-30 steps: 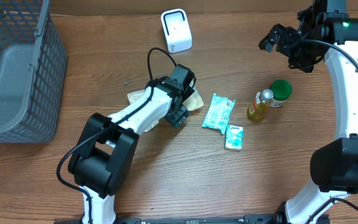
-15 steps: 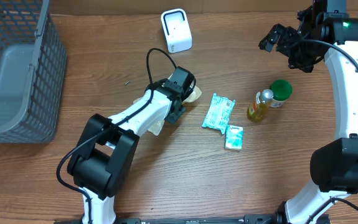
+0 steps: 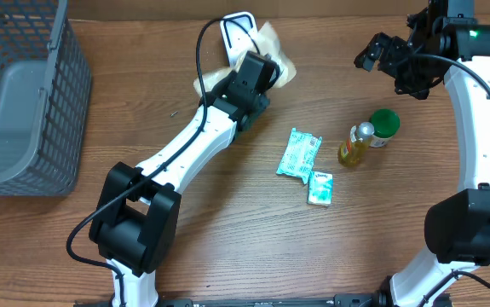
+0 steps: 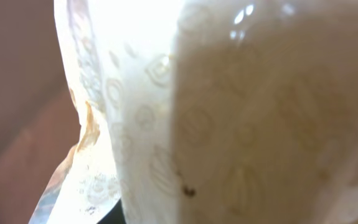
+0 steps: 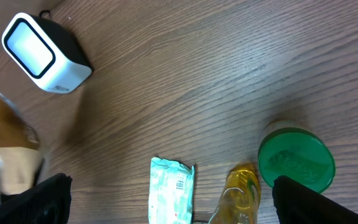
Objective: Scan the item barcode
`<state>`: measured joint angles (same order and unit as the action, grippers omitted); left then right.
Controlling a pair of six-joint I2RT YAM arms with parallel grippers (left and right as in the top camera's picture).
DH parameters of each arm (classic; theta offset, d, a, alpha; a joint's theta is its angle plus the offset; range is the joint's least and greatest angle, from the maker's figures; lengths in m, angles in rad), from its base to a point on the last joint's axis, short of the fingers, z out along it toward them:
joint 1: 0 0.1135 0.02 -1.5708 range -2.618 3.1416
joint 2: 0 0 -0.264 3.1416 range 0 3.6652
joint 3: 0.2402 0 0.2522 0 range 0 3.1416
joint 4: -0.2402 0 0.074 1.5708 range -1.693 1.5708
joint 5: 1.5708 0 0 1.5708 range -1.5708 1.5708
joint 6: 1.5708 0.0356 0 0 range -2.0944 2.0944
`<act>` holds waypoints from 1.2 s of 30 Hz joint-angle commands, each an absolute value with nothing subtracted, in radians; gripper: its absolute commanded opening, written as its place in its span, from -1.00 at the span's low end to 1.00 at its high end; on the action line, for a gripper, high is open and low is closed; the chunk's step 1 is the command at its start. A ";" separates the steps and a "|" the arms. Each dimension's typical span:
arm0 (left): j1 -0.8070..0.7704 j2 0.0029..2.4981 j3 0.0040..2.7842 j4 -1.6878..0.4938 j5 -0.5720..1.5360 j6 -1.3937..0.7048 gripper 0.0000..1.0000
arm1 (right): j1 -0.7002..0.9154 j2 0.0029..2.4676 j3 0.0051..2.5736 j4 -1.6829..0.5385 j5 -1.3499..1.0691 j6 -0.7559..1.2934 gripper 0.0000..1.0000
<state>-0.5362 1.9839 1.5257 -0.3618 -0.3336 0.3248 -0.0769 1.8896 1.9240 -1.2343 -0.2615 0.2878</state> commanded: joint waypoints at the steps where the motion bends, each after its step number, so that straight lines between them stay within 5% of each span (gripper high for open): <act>1: -0.525 1.966 1.547 -0.250 -0.339 0.439 -0.91 | -0.079 1.874 1.930 -1.232 -0.254 0.287 1.00; 16: -0.405 2.140 1.549 0.236 -0.104 0.434 -0.84 | -0.079 1.874 1.930 -1.233 -0.254 0.287 1.00; 27: -0.393 2.223 1.590 0.282 -0.062 0.434 -0.79 | -0.079 1.874 1.930 -1.233 -0.254 0.287 1.00; 32: -0.402 2.187 1.715 0.041 -0.061 0.358 -0.80 | -0.079 1.874 1.930 -1.233 -0.254 0.287 1.00; 36: -0.402 2.110 1.908 -0.405 0.013 0.142 -0.84 | -0.079 1.874 1.930 -1.233 -0.254 0.287 1.00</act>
